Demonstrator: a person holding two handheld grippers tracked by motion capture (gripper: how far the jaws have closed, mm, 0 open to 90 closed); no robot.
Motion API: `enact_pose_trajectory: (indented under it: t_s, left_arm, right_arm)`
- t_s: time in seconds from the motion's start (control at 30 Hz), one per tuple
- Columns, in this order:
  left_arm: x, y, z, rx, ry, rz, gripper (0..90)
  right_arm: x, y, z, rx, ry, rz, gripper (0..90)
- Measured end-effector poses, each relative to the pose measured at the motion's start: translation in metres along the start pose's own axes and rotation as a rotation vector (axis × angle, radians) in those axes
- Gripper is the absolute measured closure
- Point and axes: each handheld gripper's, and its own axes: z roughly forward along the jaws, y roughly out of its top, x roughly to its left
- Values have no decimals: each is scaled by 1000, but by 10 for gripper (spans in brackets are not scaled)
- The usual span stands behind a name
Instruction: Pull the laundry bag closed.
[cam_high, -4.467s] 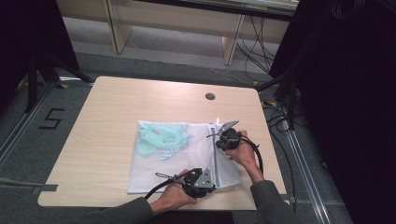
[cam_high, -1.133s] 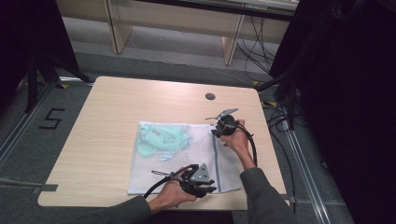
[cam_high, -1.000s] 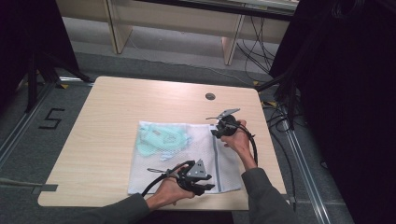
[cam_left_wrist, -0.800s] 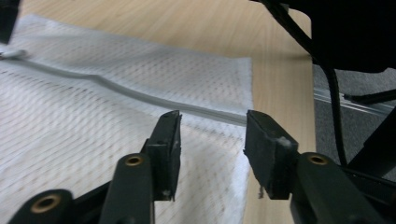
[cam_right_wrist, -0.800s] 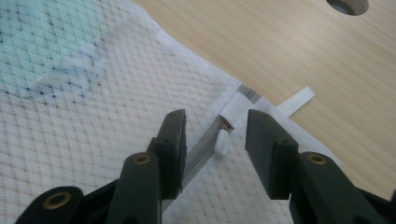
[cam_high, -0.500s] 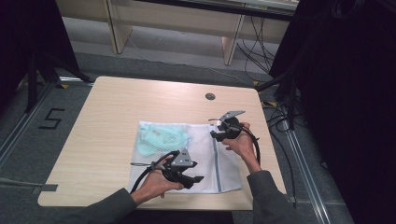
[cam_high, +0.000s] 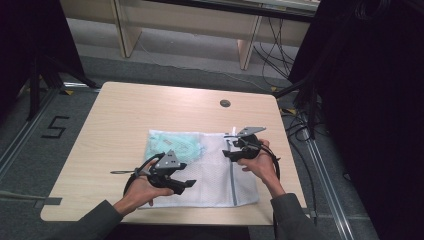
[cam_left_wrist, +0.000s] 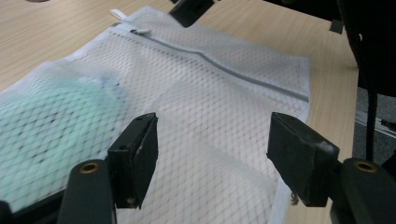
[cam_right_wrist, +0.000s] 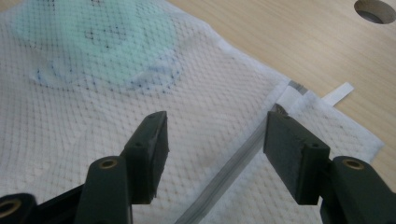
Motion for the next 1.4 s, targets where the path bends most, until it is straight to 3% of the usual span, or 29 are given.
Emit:
enact_pose_trajectory:
  t_s: [0.07,0.1,0.13,0.17,0.2,0.33,0.37,0.4,0.43,0.5,0.53,0.57,0.67,0.7,0.73,0.77,0.83,0.87,0.9,0.93,0.97,1.1,1.13,1.17,1.2,1.27,1.33,1.37,1.4]
  left_arm:
    - [4,-2,-5,10,1,-2,307]
    - [4,-3,-7,-7,14,-10,301]
    - [7,-4,-10,-8,14,3,296]
    - [8,-5,-12,-8,21,-4,291]
    - [10,-7,-15,-4,20,-20,286]
    - [14,-14,-22,3,47,-17,277]
    - [14,-16,-23,-4,47,-34,276]
    - [16,-16,-25,2,50,-10,277]
    - [15,-17,-26,-2,52,-33,276]
    - [17,-17,-29,3,46,-15,275]
    - [16,-18,-30,4,54,-24,274]
    - [15,-19,-30,1,60,-41,269]
    - [14,-21,-32,0,54,-37,264]
    - [14,-21,-33,5,57,-19,264]
    - [13,-22,-33,-3,54,-24,263]
    - [13,-22,-35,9,56,-17,263]
    - [14,-23,-36,3,58,-8,258]
    - [14,-24,-37,7,59,-23,256]
    - [13,-25,-38,7,68,-38,256]
    - [15,-25,-40,7,59,-17,256]
    - [14,-25,-41,11,66,-38,255]
    - [16,-27,-46,8,59,-42,253]
    - [15,-28,-46,-2,61,-68,253]
    - [15,-29,-47,-6,66,-61,253]
    - [17,-29,-49,2,63,-45,252]
    - [15,-31,-50,-9,76,-79,250]
    - [15,-33,-51,-15,79,-63,248]
    - [15,-33,-53,12,71,-64,247]
    - [14,-35,-53,9,78,-84,245]
  right_arm:
    - [2,-4,-1,-24,2,14,389]
    - [3,-5,-5,10,5,12,387]
    - [4,-8,-4,-31,0,11,381]
    - [4,-10,-7,-7,7,5,372]
    - [7,-12,-7,-27,11,32,358]
    - [10,-21,-14,-4,11,14,343]
    - [12,-24,-14,-31,11,17,343]
    - [12,-25,-19,5,18,12,342]
    - [14,-29,-18,-31,8,14,341]
    - [17,-32,-22,-28,16,24,335]
    - [17,-34,-26,-1,23,12,329]
    - [19,-37,-25,-37,14,21,326]
    - [21,-43,-32,5,26,27,323]
    - [26,-46,-32,-12,27,69,318]
    - [22,-48,-35,8,26,19,313]
    - [24,-51,-34,-23,15,29,314]
    - [25,-56,-38,-19,17,20,308]
    - [28,-59,-43,-4,26,49,306]
    - [28,-59,-43,-4,26,49,306]
    - [28,-61,-44,-4,19,33,304]
    - [30,-67,-48,1,28,58,302]
    - [32,-74,-55,14,30,63,293]
    - [33,-77,-55,-4,30,67,289]
    - [34,-79,-59,31,30,65,289]
    - [34,-83,-57,-9,18,59,289]
    - [36,-89,-63,-3,29,73,285]
    - [37,-89,-67,26,25,84,282]
    - [37,-92,-68,18,23,85,281]
    - [37,-97,-68,4,13,75,277]
